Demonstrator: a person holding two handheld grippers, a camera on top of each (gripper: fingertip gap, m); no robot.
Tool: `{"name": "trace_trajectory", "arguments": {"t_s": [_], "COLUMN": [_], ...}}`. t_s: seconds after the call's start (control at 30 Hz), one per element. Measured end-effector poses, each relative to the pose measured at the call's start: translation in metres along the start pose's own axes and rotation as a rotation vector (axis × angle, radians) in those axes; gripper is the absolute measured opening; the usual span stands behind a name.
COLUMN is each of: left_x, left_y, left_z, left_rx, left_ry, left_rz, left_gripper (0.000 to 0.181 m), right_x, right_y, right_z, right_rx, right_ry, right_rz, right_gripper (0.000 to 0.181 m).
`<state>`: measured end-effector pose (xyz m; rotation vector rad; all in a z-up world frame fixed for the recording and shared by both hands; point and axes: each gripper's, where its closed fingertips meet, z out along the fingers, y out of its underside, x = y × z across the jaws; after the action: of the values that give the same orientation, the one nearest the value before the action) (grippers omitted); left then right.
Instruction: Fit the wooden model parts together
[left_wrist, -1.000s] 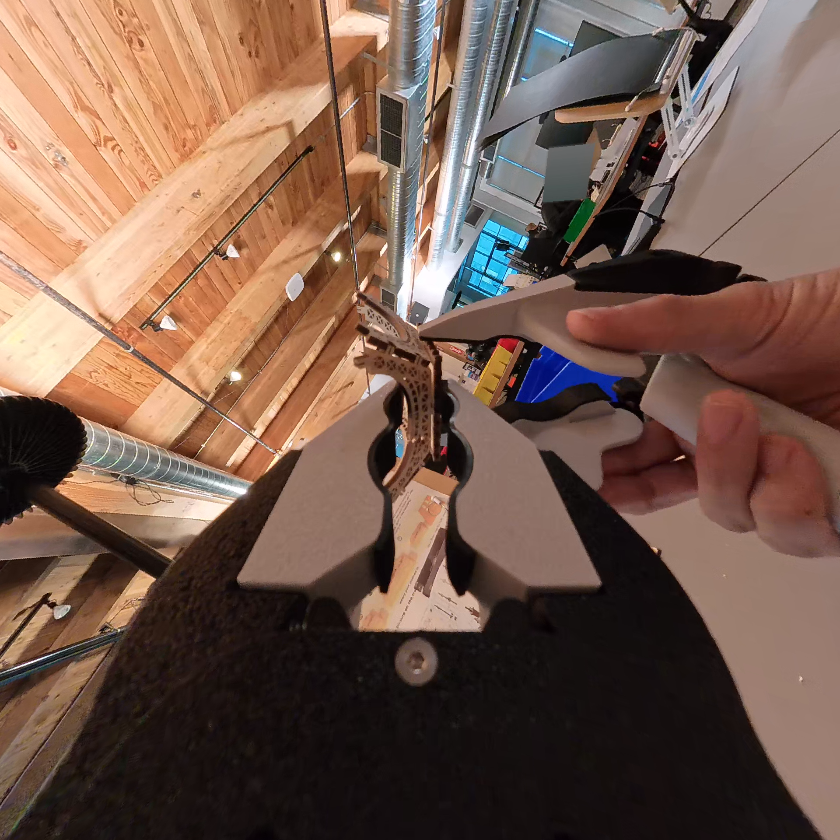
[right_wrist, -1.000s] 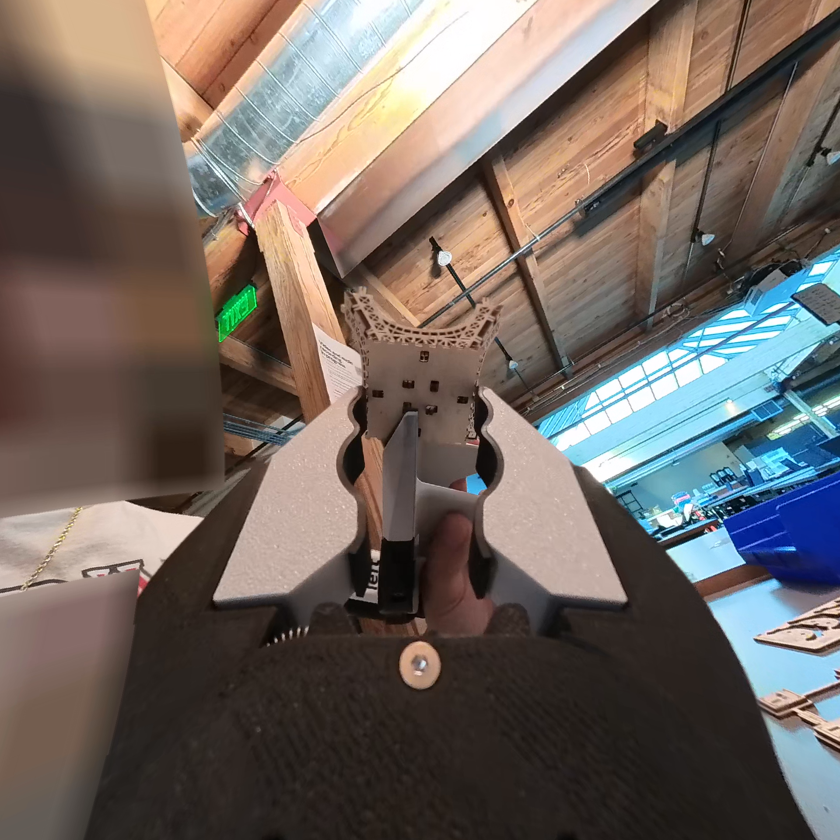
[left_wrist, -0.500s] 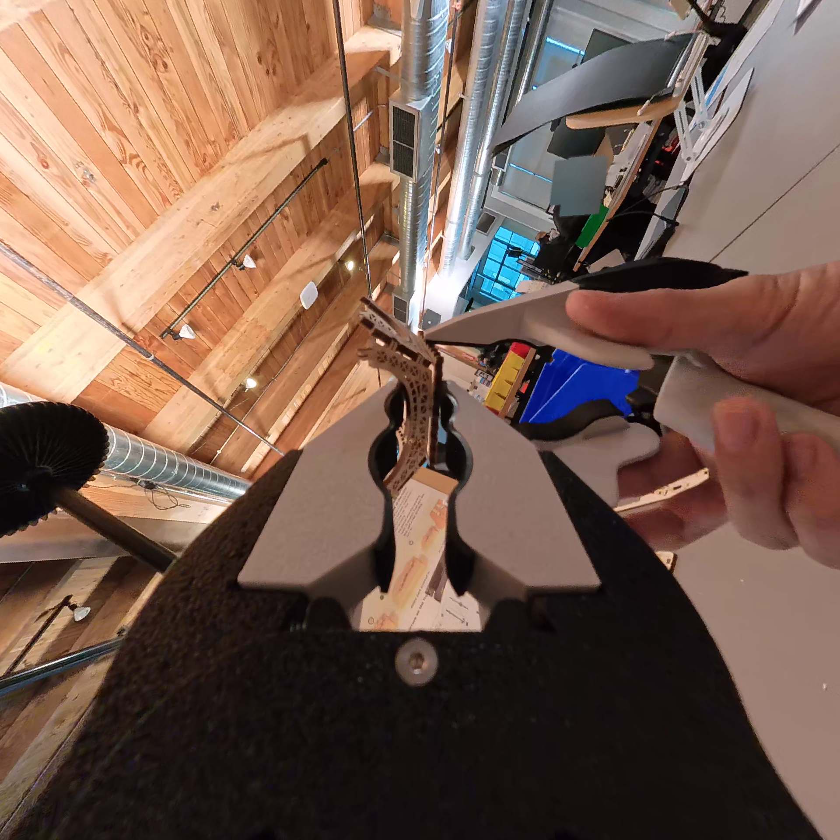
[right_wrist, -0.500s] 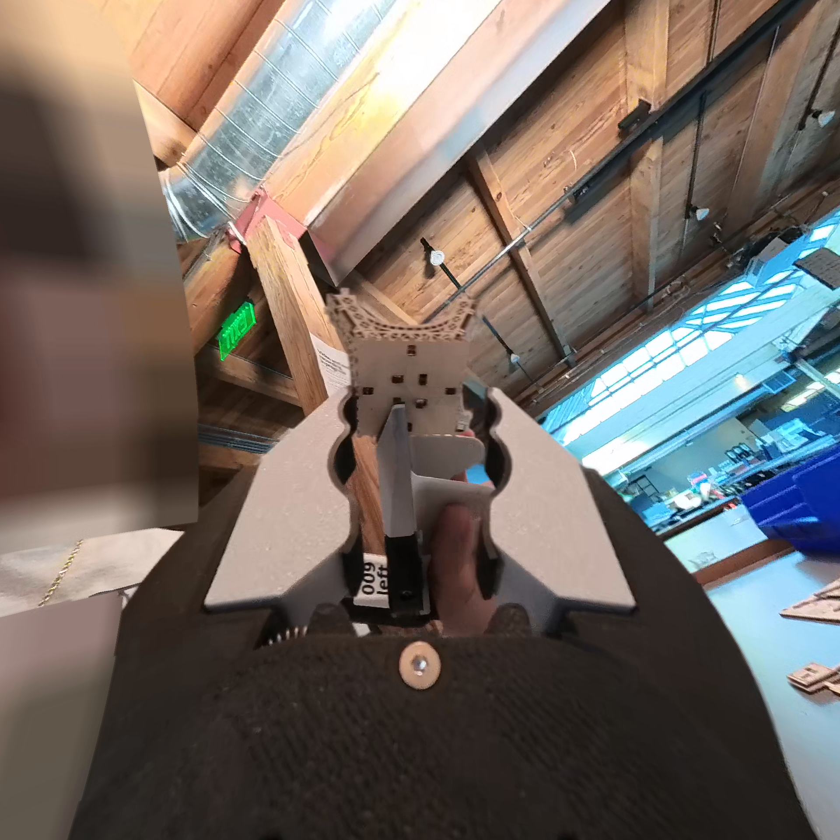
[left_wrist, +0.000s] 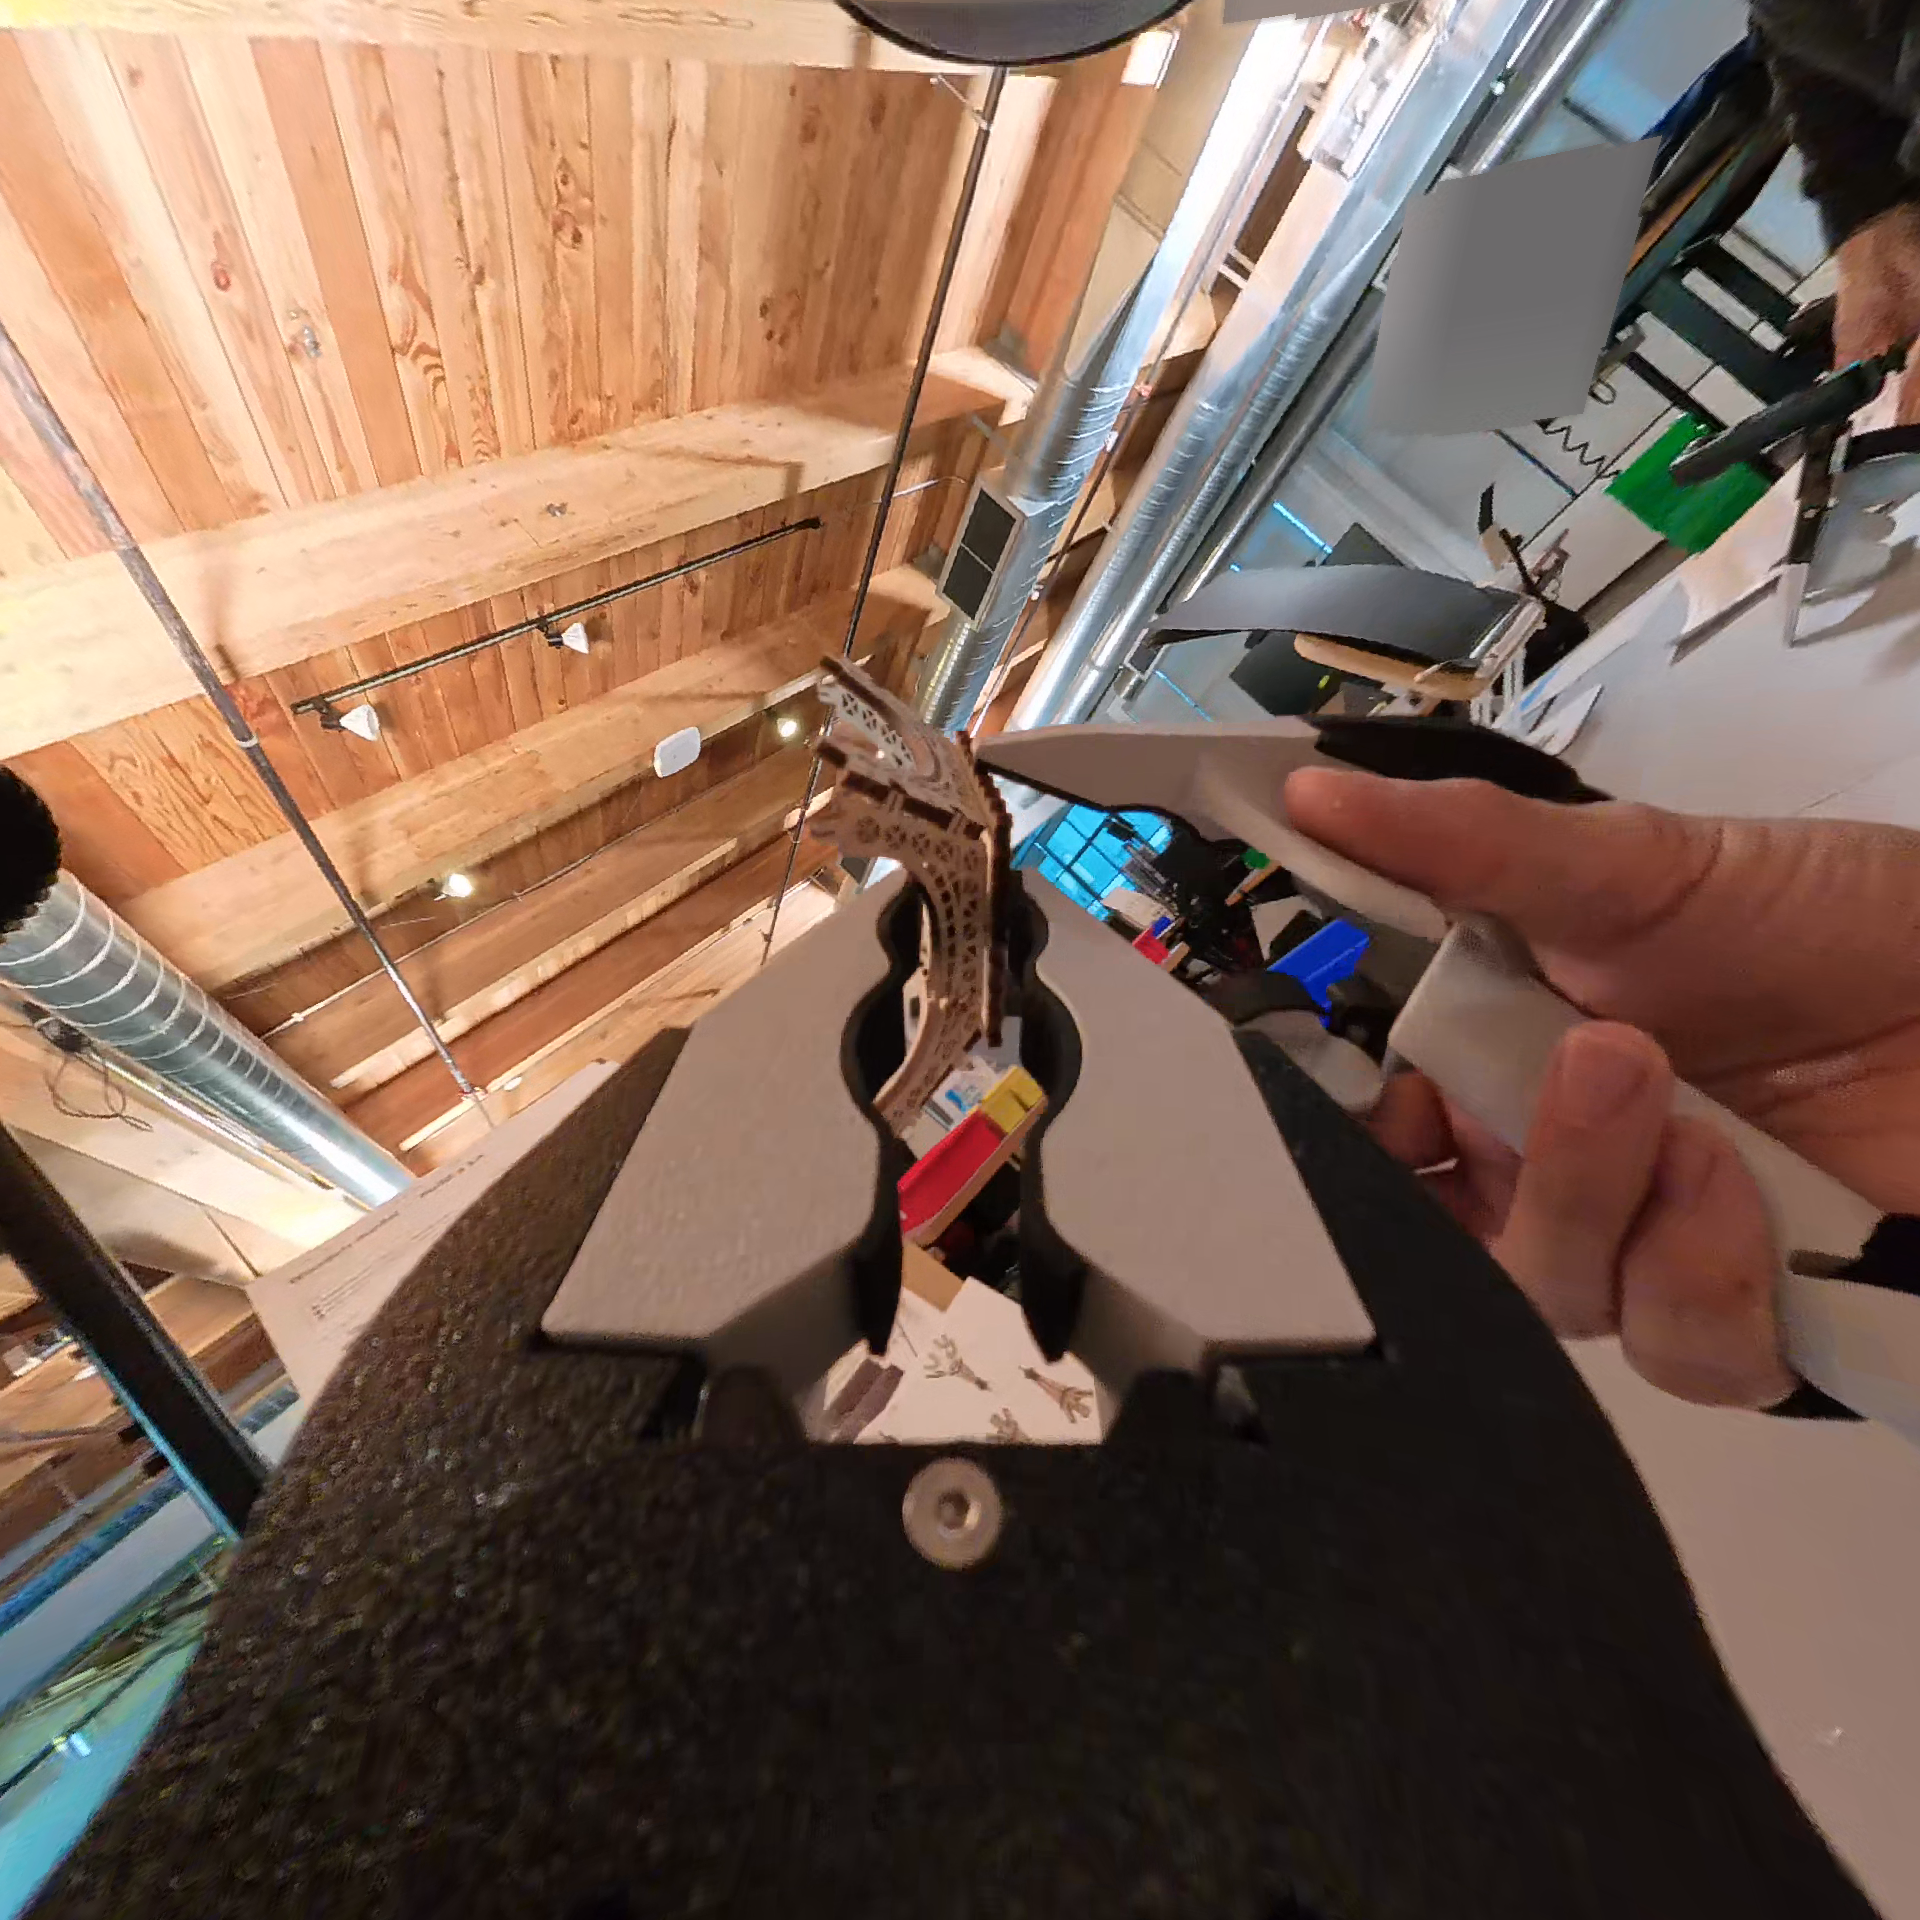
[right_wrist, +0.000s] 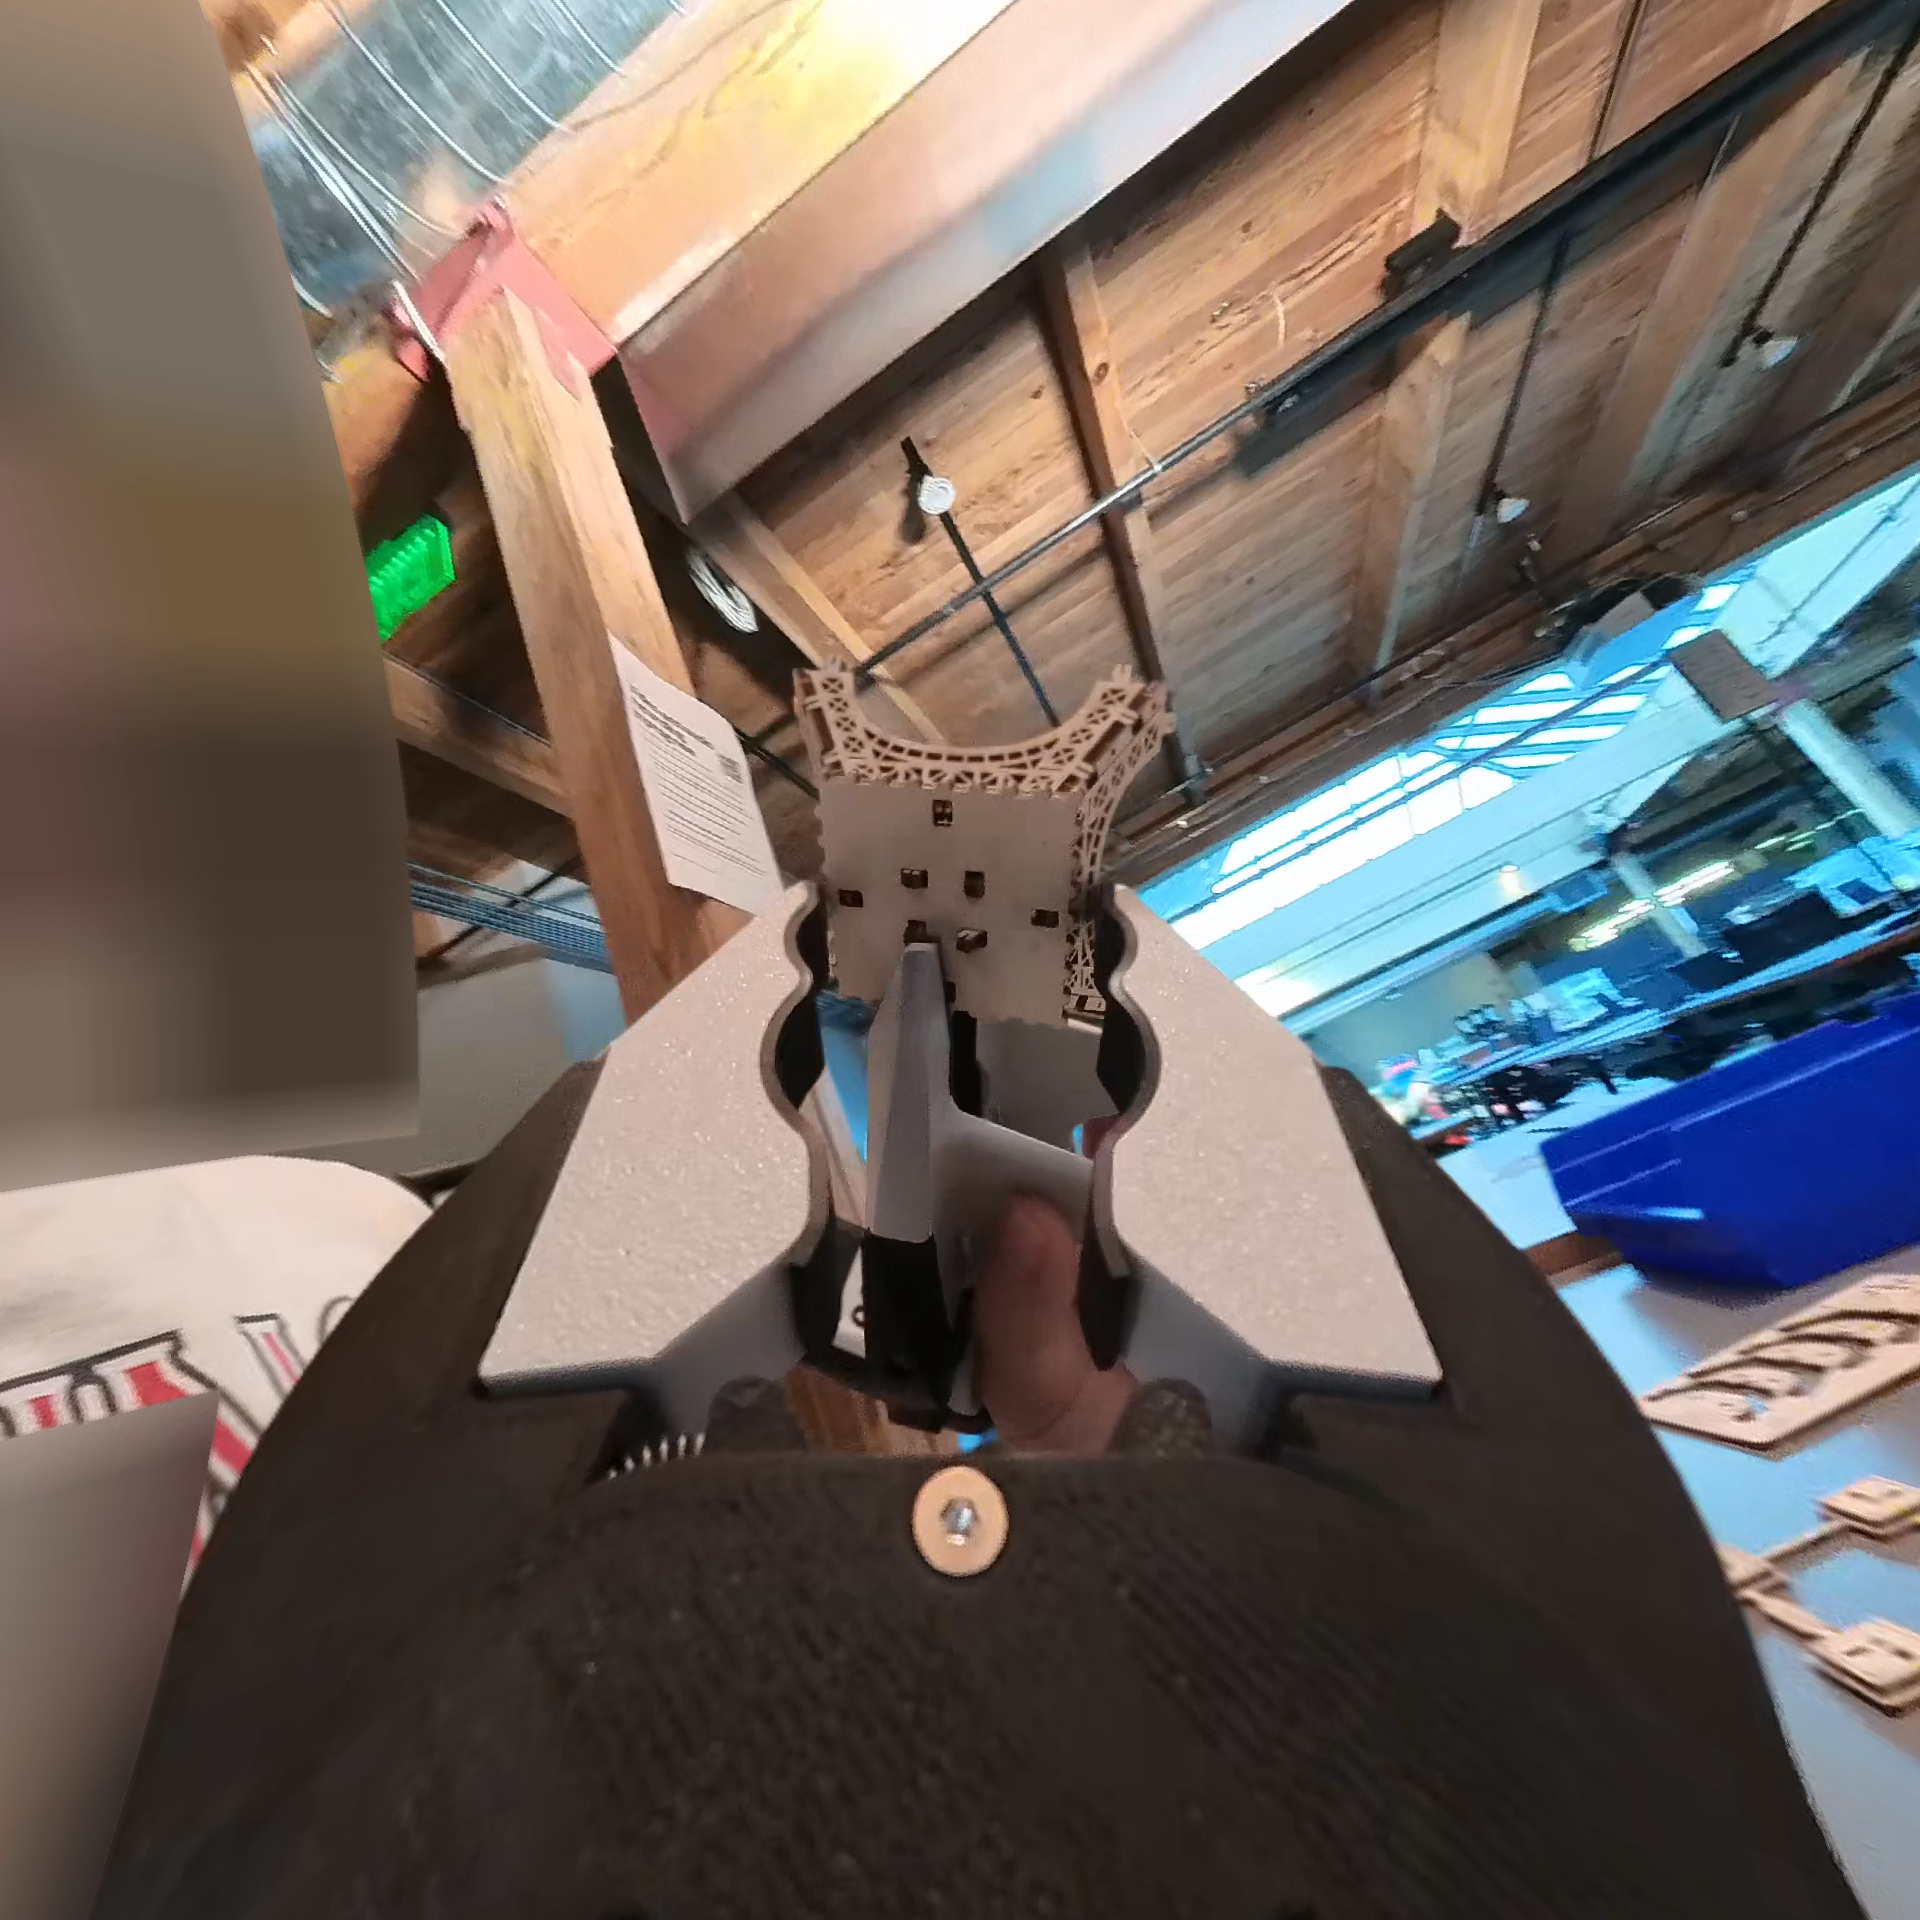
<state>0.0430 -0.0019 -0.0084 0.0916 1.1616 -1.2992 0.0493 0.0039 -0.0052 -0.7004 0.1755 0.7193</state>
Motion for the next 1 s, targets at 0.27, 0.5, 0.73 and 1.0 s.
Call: {"name": "trace_trajectory", "arguments": {"t_s": [0.27, 0.5, 0.73, 1.0], "left_x": [0.003, 0.004, 0.005, 0.011], "left_y": [0.0, 0.001, 0.006, 0.015], "left_z": [0.006, 0.01, 0.01, 0.013], "left_rx": [-0.029, -0.016, -0.028, -0.073], "left_ry": [-0.023, -0.009, 0.016, 0.072], "left_rz": [0.191, 0.181, 0.15, 0.161], "left_gripper": [0.011, 0.011, 0.011, 0.012], "right_x": [-0.002, -0.001, 0.003, 0.009], "right_y": [-0.008, -0.008, -0.007, -0.009], "right_z": [-0.001, 0.0, -0.002, -0.009], "right_rx": [-0.01, -0.036, -0.032, -0.005], "right_ry": [0.055, 0.073, 0.082, 0.049], "right_rz": [-0.106, -0.116, -0.078, -0.042], "right_gripper": [0.046, 0.048, 0.047, 0.046]}}
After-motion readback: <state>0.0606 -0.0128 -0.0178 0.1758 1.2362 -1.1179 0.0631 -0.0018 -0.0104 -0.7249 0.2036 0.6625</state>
